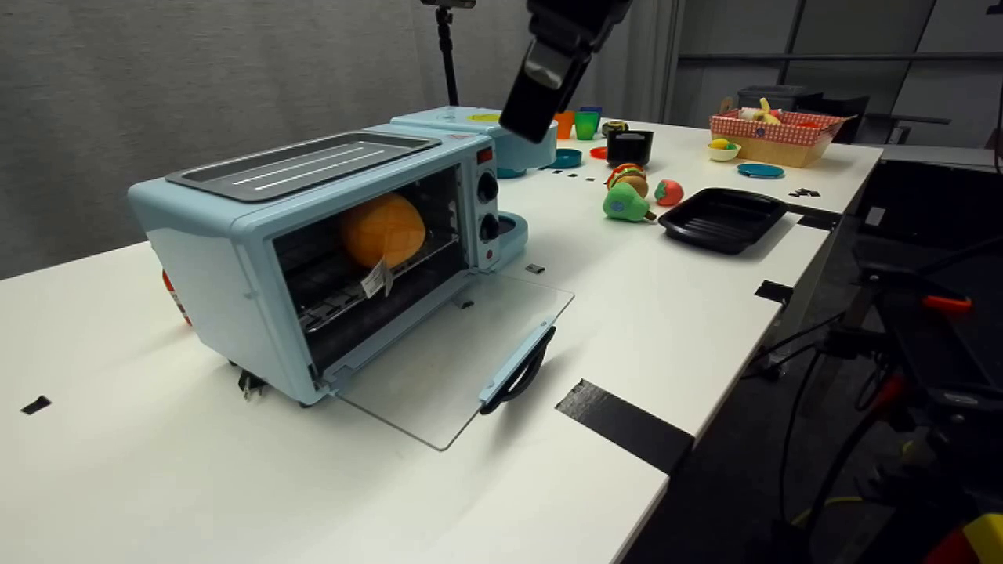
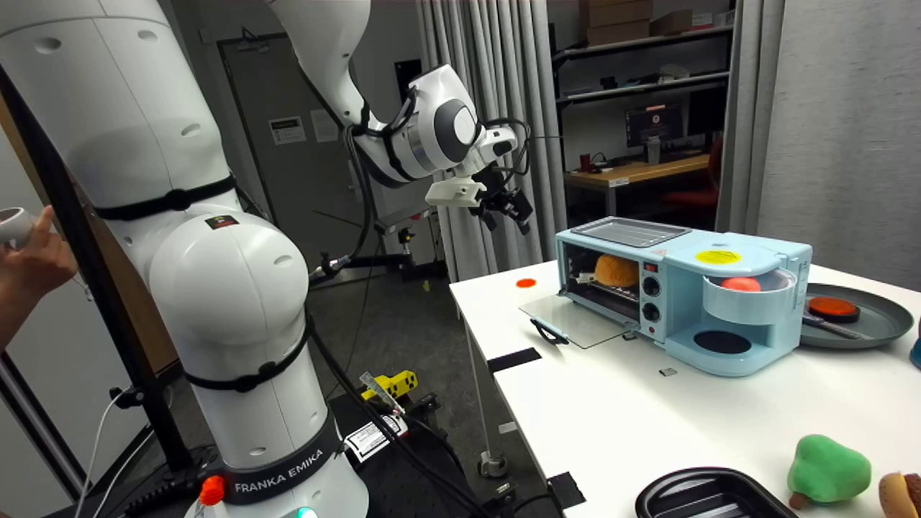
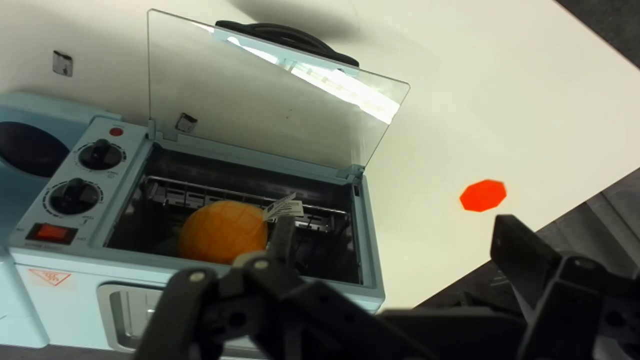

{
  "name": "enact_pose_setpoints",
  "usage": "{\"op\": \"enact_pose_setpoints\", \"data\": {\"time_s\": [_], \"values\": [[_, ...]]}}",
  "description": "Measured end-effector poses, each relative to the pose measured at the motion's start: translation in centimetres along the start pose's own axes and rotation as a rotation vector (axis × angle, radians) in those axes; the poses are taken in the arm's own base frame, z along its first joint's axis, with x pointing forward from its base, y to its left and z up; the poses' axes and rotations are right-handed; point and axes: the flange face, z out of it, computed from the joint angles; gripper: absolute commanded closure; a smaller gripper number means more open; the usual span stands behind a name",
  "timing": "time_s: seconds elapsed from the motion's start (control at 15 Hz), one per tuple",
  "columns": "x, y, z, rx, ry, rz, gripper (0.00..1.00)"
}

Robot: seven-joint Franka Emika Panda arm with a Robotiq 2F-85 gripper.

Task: Pull the tray out of the oven

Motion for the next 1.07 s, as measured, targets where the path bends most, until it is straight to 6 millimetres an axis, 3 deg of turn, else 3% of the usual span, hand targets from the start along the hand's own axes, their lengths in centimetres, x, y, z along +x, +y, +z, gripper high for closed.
{"op": "enact_pose_setpoints", "data": {"time_s": [0.47,1.07], "values": [[-0.3,0.1,0.5,-0.003,-0.020,0.007,0.00],[-3.7,1.0,3.8,-0.074,-0.176,0.032,0.00]]}}
